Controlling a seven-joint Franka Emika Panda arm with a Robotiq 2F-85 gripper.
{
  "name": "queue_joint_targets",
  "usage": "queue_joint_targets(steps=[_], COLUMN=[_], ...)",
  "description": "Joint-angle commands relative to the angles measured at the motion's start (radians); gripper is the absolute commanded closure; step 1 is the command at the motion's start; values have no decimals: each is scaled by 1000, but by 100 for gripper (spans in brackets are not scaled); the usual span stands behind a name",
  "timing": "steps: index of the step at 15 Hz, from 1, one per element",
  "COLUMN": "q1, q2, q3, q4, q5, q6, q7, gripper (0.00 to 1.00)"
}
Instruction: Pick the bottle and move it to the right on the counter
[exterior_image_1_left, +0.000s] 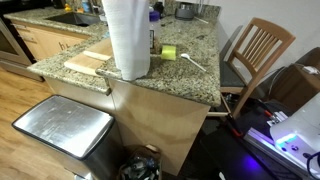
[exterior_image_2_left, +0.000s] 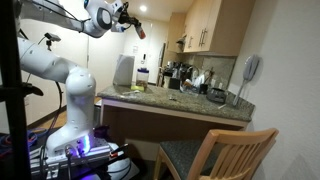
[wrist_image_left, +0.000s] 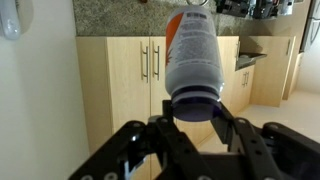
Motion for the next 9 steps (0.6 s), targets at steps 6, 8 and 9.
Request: queue_joint_targets(steps=[6,8,9], q1=[-133,-203,-239], q2=[342,452,508], q3=[-84,-60,-38], q4=[119,179,206], q5=[15,-3,-19], q6=[-43,-93,-118], q7=[107,151,175], gripper=[88,88,88])
